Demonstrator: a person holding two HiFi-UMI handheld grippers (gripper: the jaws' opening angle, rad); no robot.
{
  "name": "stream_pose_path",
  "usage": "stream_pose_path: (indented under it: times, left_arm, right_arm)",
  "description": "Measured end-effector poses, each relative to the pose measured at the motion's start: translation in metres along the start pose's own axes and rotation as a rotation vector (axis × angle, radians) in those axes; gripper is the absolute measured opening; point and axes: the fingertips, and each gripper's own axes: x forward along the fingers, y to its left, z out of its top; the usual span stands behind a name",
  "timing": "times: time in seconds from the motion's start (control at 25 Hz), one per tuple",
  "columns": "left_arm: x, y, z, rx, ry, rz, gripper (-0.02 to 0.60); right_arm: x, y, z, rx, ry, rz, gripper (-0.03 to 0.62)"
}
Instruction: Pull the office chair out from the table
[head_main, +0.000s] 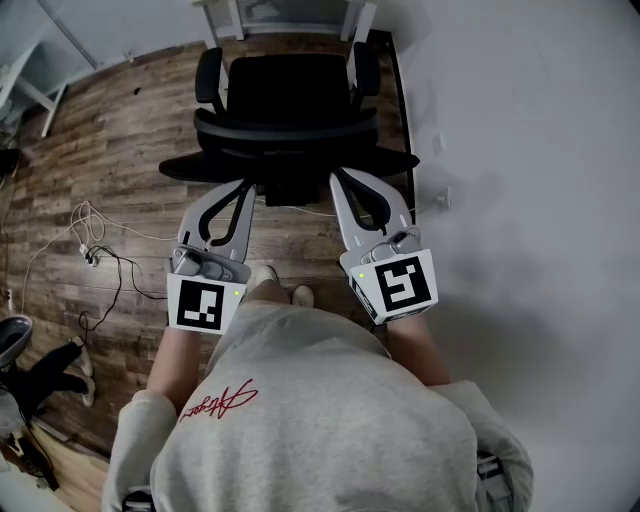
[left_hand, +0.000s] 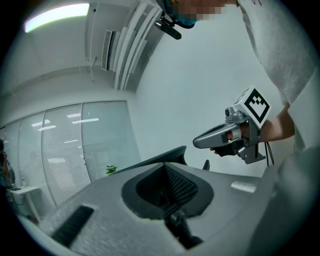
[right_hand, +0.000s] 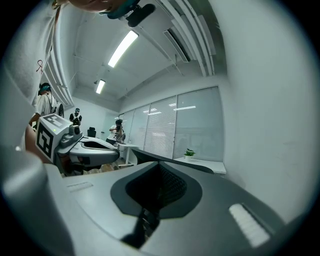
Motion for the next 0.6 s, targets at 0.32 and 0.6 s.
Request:
stream_pose_path:
  times: [0.32, 0.6]
  left_arm:
    - [0.0006, 0.0011, 0.0049, -0.059, -0.029, 0.026, -0.006]
    - [0.0008, 0.0007, -0.0026, 0.069, 0.031, -0.020, -0.006]
  right_arm:
    - [-0.0006, 0.0019, 0.0002, -0.016, 0.000, -0.002, 0.002]
    - [0.0040, 0.0037, 0.0026, -0.011, -0.011, 0.012, 0.002]
